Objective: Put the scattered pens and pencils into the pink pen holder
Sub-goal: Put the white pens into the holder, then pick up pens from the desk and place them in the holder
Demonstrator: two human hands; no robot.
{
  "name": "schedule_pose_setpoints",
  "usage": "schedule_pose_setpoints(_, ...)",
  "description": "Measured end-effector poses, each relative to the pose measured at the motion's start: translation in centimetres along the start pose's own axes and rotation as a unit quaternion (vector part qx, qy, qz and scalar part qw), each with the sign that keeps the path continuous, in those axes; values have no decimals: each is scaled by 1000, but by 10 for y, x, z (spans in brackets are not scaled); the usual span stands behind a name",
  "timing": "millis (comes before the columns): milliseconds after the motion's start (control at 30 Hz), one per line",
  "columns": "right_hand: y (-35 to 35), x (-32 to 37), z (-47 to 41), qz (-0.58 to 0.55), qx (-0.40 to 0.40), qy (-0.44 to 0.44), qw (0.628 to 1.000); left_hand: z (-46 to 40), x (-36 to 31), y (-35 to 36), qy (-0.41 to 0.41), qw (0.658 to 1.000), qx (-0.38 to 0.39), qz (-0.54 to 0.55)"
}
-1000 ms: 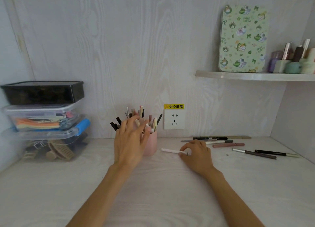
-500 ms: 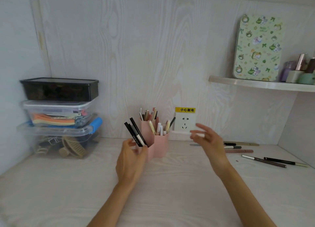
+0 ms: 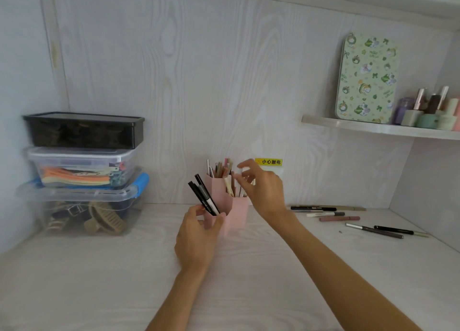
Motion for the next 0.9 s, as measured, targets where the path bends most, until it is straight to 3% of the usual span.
schedule_pose_setpoints(100,8,-1,7,68,-28,-48,996,0,-2,-7,7,999,-39,-29)
schedule_pose_setpoints(200,10,-7,13,81,0,-54,995,1,-13,-8,88,992,-45,-76)
schedule_pose_setpoints(400,-16,-49,27,-7,0,-48,999,15,-39,12,259,949,90,-157)
schedule_pose_setpoints(500,-30,-115,30,73,0,43,996,24,-53,41,305,922,178,-160)
schedule_pose_setpoints(567,-35,-167,34,184,59,178,965,27,-62,69,326,906,222,-153)
schedule_pose_setpoints(633,-36,-206,40,269,118,276,915,26,-67,100,317,896,272,-149)
schedule_pose_setpoints(700,-32,-226,42,253,161,327,896,23,-69,133,292,887,320,-161)
schedule_pose_setpoints(767,-26,-228,40,226,199,322,898,18,-70,159,271,876,351,-190)
schedule_pose_setpoints(900,-21,-214,33,161,167,230,945,3,-68,192,229,871,351,-259)
Point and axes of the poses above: each hand's wrist, its own z-axis away from the middle knuckle, its own y-axis out of the palm, x = y × z, the point moved 5 cm from there along -z, towards the middle knuckle, and after that the axes turned 13 degrees about y, right-handed, at the moved point
